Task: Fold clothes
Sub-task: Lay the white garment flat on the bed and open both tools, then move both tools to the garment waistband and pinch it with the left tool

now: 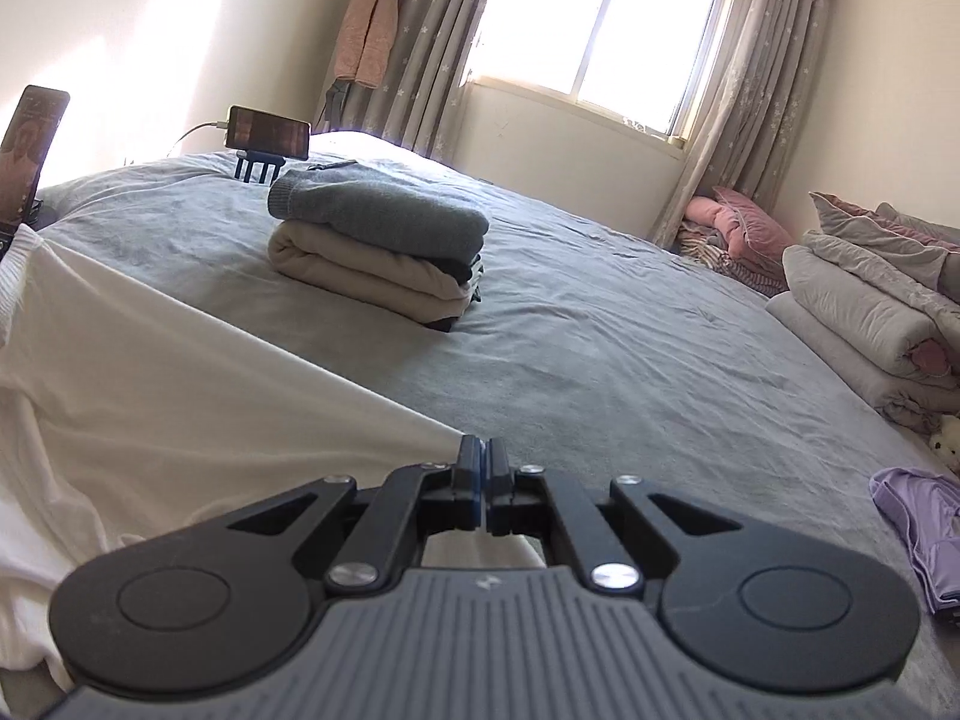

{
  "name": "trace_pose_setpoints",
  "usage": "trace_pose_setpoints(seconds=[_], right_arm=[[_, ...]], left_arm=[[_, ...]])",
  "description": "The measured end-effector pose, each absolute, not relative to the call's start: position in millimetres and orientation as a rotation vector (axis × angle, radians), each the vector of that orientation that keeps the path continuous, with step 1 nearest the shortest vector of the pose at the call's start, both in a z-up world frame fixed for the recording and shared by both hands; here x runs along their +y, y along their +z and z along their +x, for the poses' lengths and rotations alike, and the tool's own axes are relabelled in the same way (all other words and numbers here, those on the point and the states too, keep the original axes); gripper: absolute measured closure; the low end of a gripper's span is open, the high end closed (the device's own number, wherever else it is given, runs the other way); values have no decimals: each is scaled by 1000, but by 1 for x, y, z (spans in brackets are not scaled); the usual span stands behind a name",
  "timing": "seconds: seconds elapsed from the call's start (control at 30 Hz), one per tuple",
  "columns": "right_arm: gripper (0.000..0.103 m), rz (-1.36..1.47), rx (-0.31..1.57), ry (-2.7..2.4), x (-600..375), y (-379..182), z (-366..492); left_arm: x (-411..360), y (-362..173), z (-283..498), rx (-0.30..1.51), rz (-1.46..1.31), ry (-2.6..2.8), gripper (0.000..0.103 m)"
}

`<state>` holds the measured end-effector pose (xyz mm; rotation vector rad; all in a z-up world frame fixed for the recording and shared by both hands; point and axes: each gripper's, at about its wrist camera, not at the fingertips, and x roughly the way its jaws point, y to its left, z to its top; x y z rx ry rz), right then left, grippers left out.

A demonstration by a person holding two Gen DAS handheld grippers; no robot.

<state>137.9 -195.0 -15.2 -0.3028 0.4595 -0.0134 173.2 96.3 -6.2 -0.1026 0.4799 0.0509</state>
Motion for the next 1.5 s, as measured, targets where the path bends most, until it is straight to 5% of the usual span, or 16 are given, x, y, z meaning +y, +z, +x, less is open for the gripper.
trace_pose_setpoints(seconds=[0.33,0.5,0.6,0.77,0.83,0.87,1.5], right_arm=[[103,-363,469,-75,-187,-34,152],[102,-348,529,-47,-184,-38,154],[90,-323,545,-24,-182,-34,150],[85,-280,565,12,-181,-23,139],[63,-264,570,35,-179,-18,131],[60,-259,567,56,-178,-15,127],[60,-202,653,289,-162,11,53]], left_arm=[[75,-20,194,468,43,91,99],[88,-27,198,534,-36,105,81],[91,-25,194,546,-49,106,69],[94,-19,182,584,-60,87,54],[97,-16,176,600,-74,79,50],[99,-14,173,608,-80,77,47],[140,-4,100,792,-356,-33,44]])
